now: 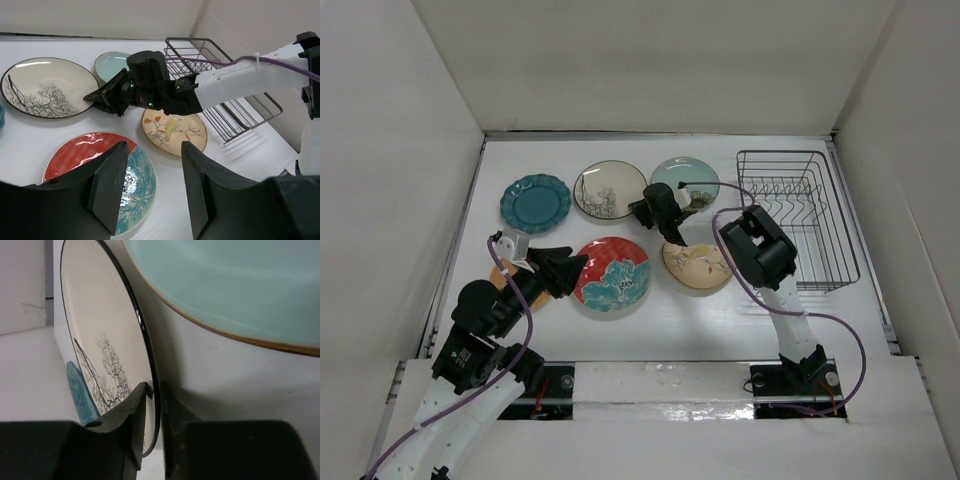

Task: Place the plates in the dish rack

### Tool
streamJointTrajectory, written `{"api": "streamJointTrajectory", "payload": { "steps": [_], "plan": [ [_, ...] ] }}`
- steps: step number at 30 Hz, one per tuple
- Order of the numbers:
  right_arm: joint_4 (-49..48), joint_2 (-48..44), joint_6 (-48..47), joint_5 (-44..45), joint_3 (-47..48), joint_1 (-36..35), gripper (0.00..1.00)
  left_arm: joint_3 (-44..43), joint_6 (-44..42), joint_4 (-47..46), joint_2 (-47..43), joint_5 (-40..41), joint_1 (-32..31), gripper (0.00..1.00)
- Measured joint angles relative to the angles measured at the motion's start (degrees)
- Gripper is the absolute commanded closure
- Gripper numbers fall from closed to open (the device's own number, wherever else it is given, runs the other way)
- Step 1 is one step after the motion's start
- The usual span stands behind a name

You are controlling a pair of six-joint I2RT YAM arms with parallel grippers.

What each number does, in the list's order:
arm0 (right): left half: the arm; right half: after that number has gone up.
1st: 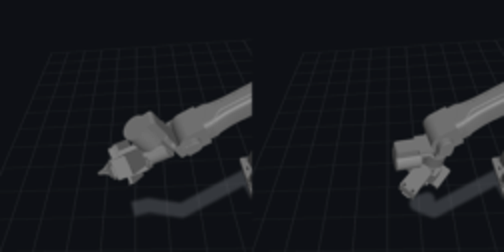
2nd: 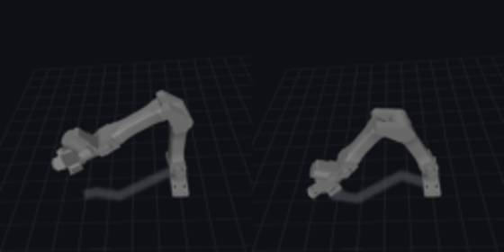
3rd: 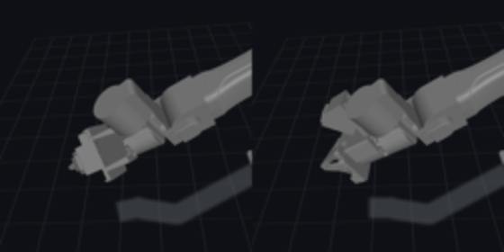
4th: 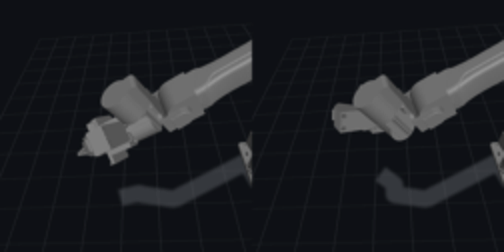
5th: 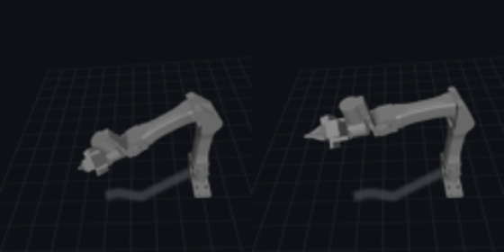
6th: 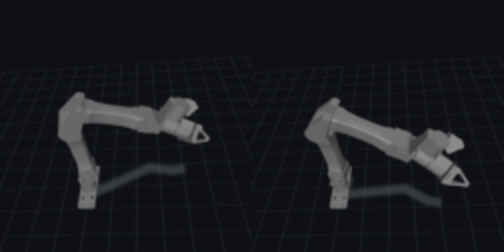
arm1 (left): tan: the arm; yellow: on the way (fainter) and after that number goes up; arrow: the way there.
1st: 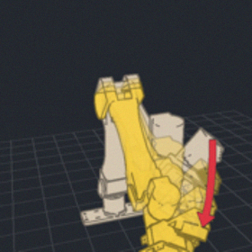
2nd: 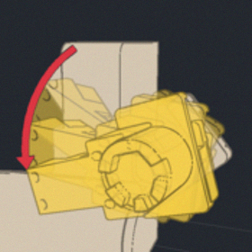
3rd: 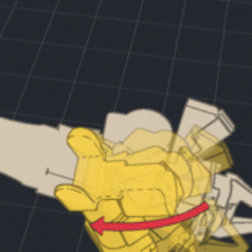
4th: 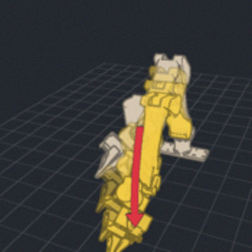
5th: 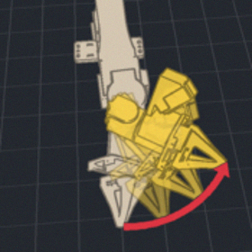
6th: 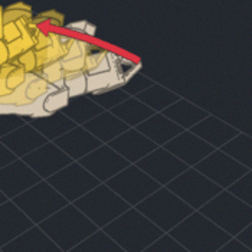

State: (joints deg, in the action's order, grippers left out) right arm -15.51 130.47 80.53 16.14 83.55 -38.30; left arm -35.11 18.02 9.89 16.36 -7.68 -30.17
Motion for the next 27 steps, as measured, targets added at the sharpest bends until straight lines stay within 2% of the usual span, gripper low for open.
{"api": "streamJointTrajectory", "payload": {
  "steps": [4,8,14,21,27],
  "plan": [
    [-1.20,0.15,2.71,-0.04,0.00,0.07,0.95,0.00,0.00,0.28,0.00,0.28,0.00,0.58],
    [-3.04,0.13,3.50,0.13,-0.76,0.04,1.00,0.00,0.00,0.28,0.02,0.39,0.00,0.59],
    [-7.91,-2.23,2.71,1.62,-5.79,-0.04,1.00,0.00,-0.07,0.28,0.24,0.39,0.00,0.60],
    [-8.28,-8.15,-3.78,4.46,-8.48,0.04,1.00,0.00,-0.11,0.28,0.28,0.39,0.00,0.61],
    [-11.26,-11.17,-6.60,2.19,-9.57,1.09,1.00,0.00,-0.11,0.26,0.28,0.37,0.00,0.61]
  ]
}}
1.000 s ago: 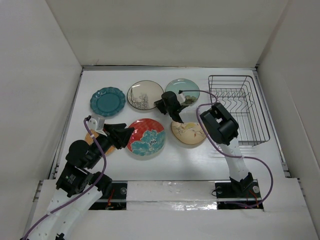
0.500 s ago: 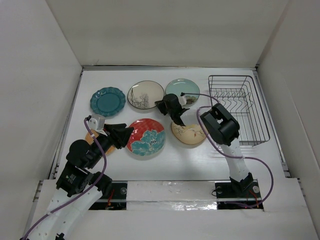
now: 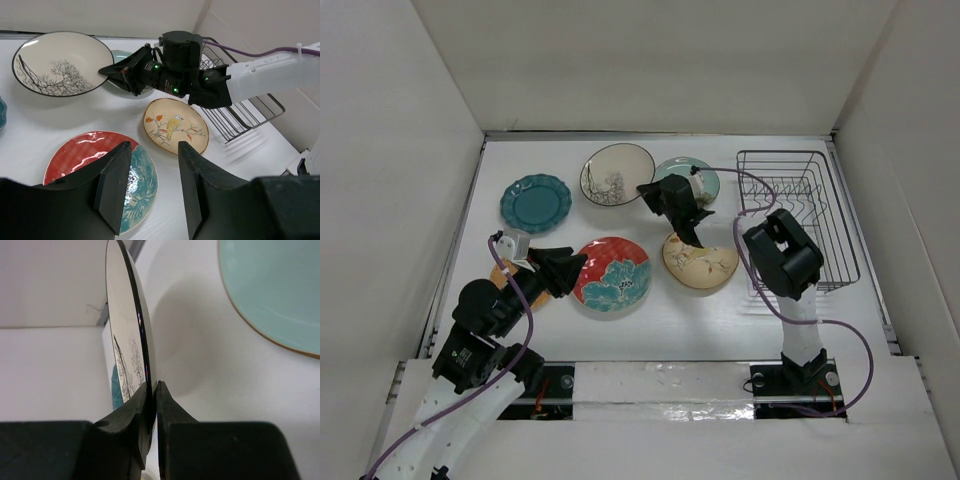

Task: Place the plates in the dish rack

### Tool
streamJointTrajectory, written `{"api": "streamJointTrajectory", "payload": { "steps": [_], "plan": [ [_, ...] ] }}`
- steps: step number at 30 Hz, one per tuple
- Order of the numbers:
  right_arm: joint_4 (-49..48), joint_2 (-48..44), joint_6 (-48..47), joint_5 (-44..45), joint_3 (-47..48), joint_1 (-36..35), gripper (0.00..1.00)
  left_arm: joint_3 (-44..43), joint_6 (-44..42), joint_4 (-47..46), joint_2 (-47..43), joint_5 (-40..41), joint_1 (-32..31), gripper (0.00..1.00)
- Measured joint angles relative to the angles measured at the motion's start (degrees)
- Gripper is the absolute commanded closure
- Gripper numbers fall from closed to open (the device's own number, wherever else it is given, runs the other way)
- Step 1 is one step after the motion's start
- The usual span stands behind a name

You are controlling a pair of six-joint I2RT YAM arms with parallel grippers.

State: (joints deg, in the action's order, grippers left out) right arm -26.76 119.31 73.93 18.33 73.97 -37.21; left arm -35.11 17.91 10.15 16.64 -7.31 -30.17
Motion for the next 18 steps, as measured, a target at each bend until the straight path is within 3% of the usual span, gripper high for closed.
{"api": "streamJointTrajectory", "payload": {
  "steps": [9,12,18],
  "plan": [
    [-1.92,-9.79,-6.08,-6.14,-5.40,3.98,1.00,0.00,0.00,0.00,-0.74,0.04,-0.50,0.62],
    [0.15,-18.69,-10.99,-8.26,-9.60,8.57,1.00,0.00,0.00,0.00,-1.68,-0.04,-1.25,0.62],
    [12.59,-41.94,-25.81,-7.74,-13.75,24.33,1.00,0.00,-0.02,0.00,-4.87,0.00,-2.93,0.61]
  ]
}}
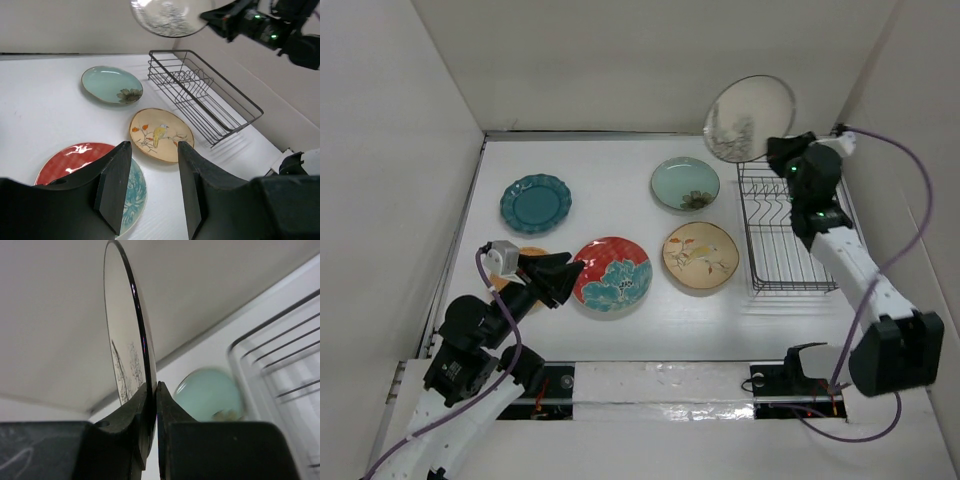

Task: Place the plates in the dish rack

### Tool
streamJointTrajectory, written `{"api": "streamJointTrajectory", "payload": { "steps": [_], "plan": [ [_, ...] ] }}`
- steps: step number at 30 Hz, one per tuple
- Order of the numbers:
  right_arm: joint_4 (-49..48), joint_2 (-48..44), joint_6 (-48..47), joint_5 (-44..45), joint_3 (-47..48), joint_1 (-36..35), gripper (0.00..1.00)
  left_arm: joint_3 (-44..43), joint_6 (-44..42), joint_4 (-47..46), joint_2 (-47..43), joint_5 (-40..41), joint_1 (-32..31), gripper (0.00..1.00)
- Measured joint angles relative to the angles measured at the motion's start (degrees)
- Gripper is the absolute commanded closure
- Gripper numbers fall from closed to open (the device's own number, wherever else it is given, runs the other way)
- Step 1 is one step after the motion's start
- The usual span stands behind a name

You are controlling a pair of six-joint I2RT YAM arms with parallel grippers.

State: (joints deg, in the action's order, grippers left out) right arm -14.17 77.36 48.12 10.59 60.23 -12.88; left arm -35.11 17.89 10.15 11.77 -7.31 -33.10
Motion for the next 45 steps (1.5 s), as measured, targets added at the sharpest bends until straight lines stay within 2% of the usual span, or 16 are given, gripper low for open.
{"api": "streamJointTrajectory", "payload": {
  "steps": [4,9,14,22,28,32,45],
  "plan": [
    [8.41,-12.74,-10.05,4.85,0.13,10.05,1.00,0.00,0.00,-0.02,-2.16,0.22,-1.20,0.61],
    [16.92,-17.62,-19.91,8.96,3.02,17.59,1.00,0.00,0.00,0.02,-3.78,0.59,-3.34,0.61],
    [23.08,-12.81,-29.46,9.46,7.87,20.98,1.00,0.00,0.00,0.09,-5.20,1.92,-4.57,0.60],
    [29.22,-4.11,-41.44,9.53,12.22,22.14,1.00,0.00,0.37,0.79,-6.12,5.33,-5.33,0.57],
    [32.33,-1.25,-46.47,8.72,13.22,25.83,1.00,0.00,0.48,0.98,-6.12,6.12,-5.81,0.57],
    [33.48,-0.37,-50.10,7.76,17.29,27.93,1.00,0.00,0.50,1.05,-6.12,6.25,-5.81,0.57],
    [35.19,6.32,-60.46,-1.99,25.31,30.08,1.00,0.00,0.59,1.77,-6.12,7.65,-5.81,0.58]
  ]
}}
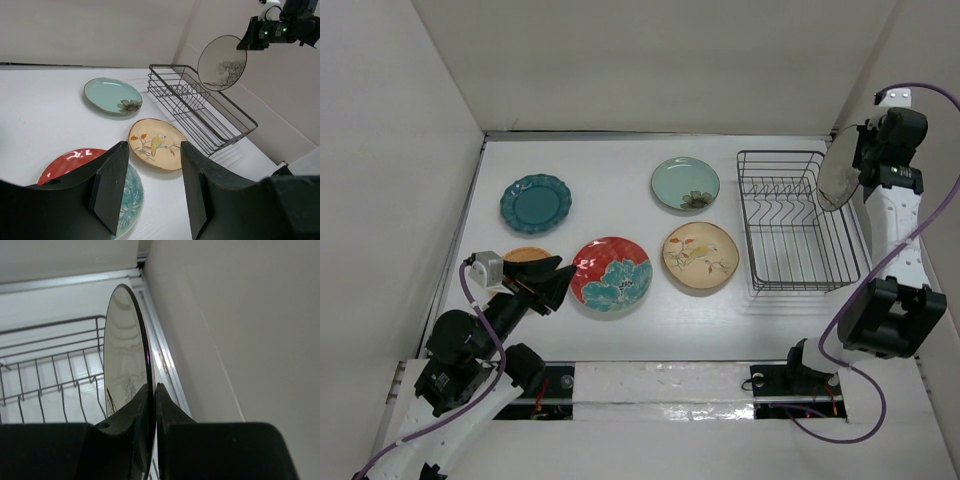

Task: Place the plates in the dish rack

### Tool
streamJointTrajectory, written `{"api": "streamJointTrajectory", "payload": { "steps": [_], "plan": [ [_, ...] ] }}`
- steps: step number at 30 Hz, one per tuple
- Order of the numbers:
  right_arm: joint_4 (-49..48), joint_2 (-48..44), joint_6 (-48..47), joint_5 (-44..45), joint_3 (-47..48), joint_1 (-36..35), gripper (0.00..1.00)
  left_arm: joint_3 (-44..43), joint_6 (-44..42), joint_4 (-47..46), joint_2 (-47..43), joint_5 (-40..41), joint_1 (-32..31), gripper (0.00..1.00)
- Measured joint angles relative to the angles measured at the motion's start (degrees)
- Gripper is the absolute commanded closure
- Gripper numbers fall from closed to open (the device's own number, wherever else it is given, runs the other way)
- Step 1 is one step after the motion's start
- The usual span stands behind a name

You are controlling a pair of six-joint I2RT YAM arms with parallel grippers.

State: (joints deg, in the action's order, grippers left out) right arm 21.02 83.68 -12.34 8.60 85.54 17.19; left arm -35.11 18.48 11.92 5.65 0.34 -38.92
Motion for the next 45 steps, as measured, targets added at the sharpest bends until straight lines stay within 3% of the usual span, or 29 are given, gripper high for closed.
{"api": "streamJointTrajectory", "payload": {
  "steps": [26,38,45],
  "plan": [
    [2.82,5.42,-8.48,-2.82,4.44,-0.04,1.00,0.00,0.07,0.11,0.24,1.03,0.00,0.58],
    [0.96,5.70,-10.49,-1.33,-1.25,-1.51,1.00,0.00,0.07,0.15,0.24,1.20,0.00,0.58],
    [0.81,3.69,-10.23,0.85,0.15,-1.88,1.00,0.00,0.07,0.15,0.26,1.25,0.00,0.58]
  ]
}}
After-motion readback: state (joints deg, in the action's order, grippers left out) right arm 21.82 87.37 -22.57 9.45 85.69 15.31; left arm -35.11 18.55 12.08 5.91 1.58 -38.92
